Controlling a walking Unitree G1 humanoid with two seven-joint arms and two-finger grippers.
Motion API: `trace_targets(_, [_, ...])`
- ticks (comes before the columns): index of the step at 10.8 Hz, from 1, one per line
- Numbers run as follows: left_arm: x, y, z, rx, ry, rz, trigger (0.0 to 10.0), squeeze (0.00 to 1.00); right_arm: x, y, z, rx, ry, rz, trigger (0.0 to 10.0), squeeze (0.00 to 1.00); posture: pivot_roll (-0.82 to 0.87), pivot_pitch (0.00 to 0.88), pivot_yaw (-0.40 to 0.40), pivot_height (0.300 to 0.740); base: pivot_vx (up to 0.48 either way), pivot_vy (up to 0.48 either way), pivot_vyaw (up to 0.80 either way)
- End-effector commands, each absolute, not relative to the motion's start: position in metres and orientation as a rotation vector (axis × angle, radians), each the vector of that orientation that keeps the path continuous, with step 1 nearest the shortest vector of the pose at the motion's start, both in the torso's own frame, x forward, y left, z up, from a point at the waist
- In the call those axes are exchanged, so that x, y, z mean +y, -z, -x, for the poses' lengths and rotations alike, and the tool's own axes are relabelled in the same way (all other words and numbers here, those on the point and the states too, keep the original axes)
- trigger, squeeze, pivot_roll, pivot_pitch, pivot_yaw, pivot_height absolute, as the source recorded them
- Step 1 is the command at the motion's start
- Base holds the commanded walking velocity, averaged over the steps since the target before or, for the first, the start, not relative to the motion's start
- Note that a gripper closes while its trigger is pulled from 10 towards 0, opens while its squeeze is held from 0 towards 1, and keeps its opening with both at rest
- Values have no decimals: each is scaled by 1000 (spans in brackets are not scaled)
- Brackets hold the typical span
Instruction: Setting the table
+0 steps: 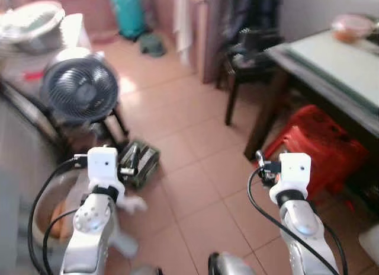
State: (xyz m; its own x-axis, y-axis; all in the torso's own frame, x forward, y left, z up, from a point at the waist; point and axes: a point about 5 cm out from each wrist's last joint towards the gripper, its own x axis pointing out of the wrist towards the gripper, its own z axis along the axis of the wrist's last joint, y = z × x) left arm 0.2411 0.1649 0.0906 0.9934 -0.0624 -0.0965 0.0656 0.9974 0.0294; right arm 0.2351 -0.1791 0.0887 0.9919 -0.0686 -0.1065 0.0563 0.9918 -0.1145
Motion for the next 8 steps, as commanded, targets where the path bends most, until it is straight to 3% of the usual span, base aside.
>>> trace_targets(1, [162, -95, -242, 77, 82, -33, 10000, 0, -183, -92, -236, 98, 83, 121, 10000, 0, -68, 37, 57, 740, 0, 266, -788])
trace_targets(5, [162, -95, -242, 77, 72, -24, 10000, 0, -182, -94, -238, 96, 76, 108, 10000, 0, -65, 40, 47, 740, 0, 258, -797])
trace_targets(8, [160, -95, -241, 75, 64, -18, 10000, 0, -181, -96, -240, 87, 62, 94, 10000, 0, -62, 43, 36, 740, 0, 81, -800])
